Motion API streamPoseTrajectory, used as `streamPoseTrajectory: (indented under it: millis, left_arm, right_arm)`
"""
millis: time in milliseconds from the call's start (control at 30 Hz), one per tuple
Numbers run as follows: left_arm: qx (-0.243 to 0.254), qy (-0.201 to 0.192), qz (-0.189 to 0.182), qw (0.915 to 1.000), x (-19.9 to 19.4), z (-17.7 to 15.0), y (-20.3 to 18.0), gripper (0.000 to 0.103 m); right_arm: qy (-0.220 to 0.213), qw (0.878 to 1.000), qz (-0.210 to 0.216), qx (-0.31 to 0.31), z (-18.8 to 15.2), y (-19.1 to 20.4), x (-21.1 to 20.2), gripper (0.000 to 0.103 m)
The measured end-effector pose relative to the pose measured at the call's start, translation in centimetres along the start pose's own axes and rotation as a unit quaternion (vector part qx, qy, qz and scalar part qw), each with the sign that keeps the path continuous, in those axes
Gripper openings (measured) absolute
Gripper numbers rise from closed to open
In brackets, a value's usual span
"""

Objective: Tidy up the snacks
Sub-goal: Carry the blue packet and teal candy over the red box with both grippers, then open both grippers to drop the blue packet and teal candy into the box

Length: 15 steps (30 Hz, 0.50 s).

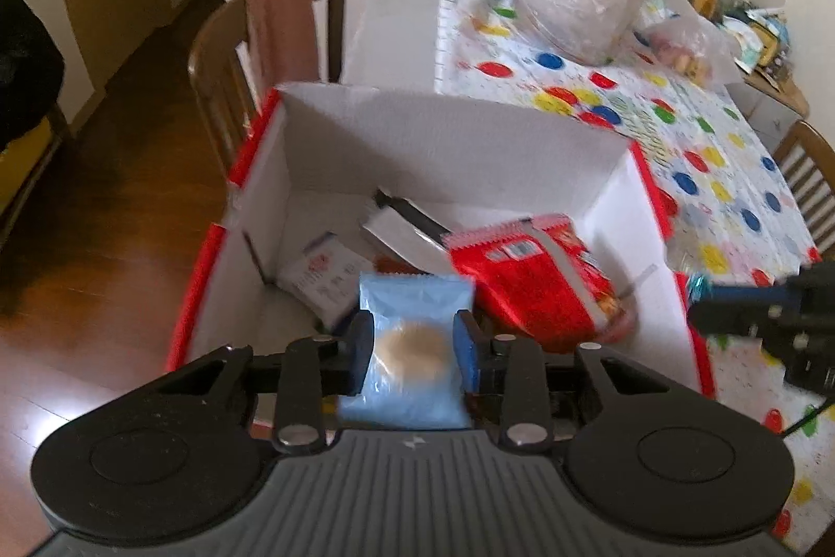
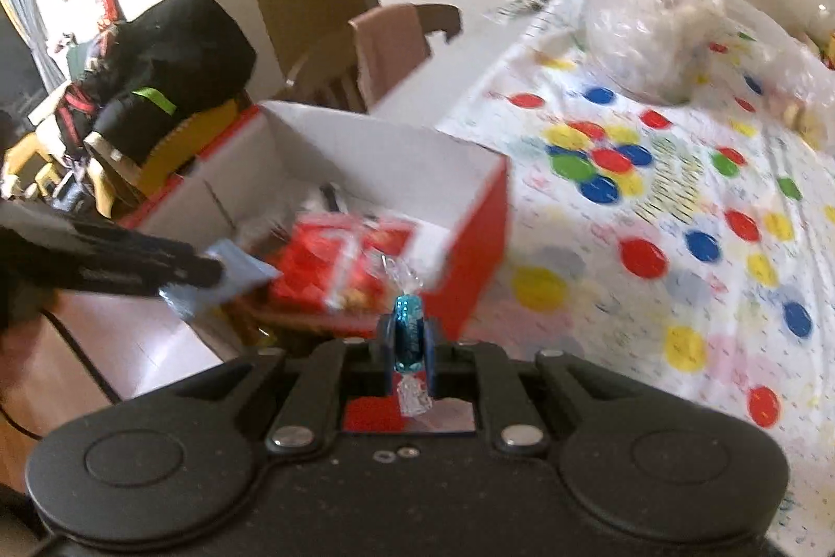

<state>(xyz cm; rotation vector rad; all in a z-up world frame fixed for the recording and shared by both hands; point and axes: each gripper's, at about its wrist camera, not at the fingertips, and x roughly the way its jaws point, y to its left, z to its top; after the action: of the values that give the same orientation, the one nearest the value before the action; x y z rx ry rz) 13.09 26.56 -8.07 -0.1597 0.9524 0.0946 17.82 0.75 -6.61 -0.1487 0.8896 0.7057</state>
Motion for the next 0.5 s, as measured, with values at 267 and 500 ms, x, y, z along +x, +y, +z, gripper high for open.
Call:
streamPoseTrajectory:
  millis: [267, 500]
  left_arm:
    - [-0.007, 0.008, 0.011, 0.9999, 0.5, -0.6, 1.7, 0.033]
    - [0.01, -0.001, 0.006, 0.9999, -0.3, -1.7, 1.1, 0.033]
  right_arm:
    - [0.027, 0.999, 0.002, -0.026, 0.9, 4.1, 3.9, 0.009]
    - [0.054, 0.998, -0.01, -0.03, -0.2, 5.1, 6.1, 0.009]
